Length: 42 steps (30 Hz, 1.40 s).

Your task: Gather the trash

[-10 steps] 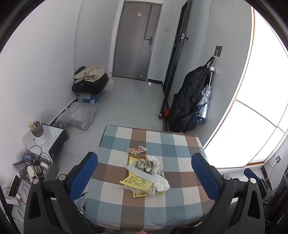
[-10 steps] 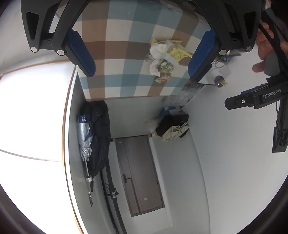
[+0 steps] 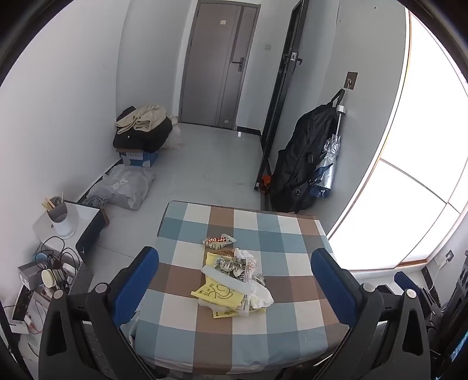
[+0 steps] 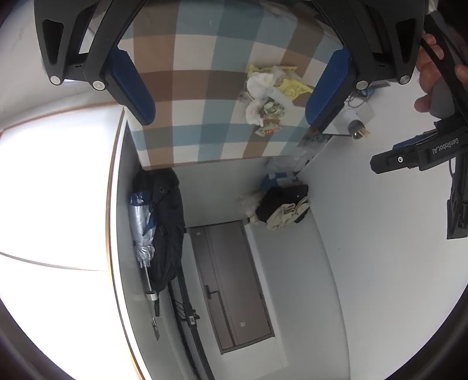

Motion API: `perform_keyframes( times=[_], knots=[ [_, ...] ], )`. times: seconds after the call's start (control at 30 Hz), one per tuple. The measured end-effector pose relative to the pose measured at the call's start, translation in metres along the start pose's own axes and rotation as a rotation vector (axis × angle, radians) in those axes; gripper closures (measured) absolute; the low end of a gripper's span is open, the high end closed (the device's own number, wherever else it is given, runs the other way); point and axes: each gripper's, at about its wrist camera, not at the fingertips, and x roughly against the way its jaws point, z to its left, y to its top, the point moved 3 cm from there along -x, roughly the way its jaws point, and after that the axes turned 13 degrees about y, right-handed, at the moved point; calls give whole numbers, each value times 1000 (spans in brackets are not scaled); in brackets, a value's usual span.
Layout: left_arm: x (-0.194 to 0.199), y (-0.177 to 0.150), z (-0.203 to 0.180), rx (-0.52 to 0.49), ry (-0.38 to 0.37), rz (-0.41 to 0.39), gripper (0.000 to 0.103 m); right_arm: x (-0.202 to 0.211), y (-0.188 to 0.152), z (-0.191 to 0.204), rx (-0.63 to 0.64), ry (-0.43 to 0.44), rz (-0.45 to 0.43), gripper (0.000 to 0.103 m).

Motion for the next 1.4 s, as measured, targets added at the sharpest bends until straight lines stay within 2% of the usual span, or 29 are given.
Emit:
perform_keyframes(
  times=[0.77, 1.2, 1.4],
  knots=[
    [-5, -2, -3, 8, -61, 42, 1, -1, 2, -4, -14, -9, 0, 0],
    [-5, -4, -2, 11, -66, 45, 1, -1, 1, -7, -14, -10, -4, 0],
    [-3, -4, -3, 14, -94, 41, 1, 0, 0, -8, -13, -13, -2, 0]
  ],
)
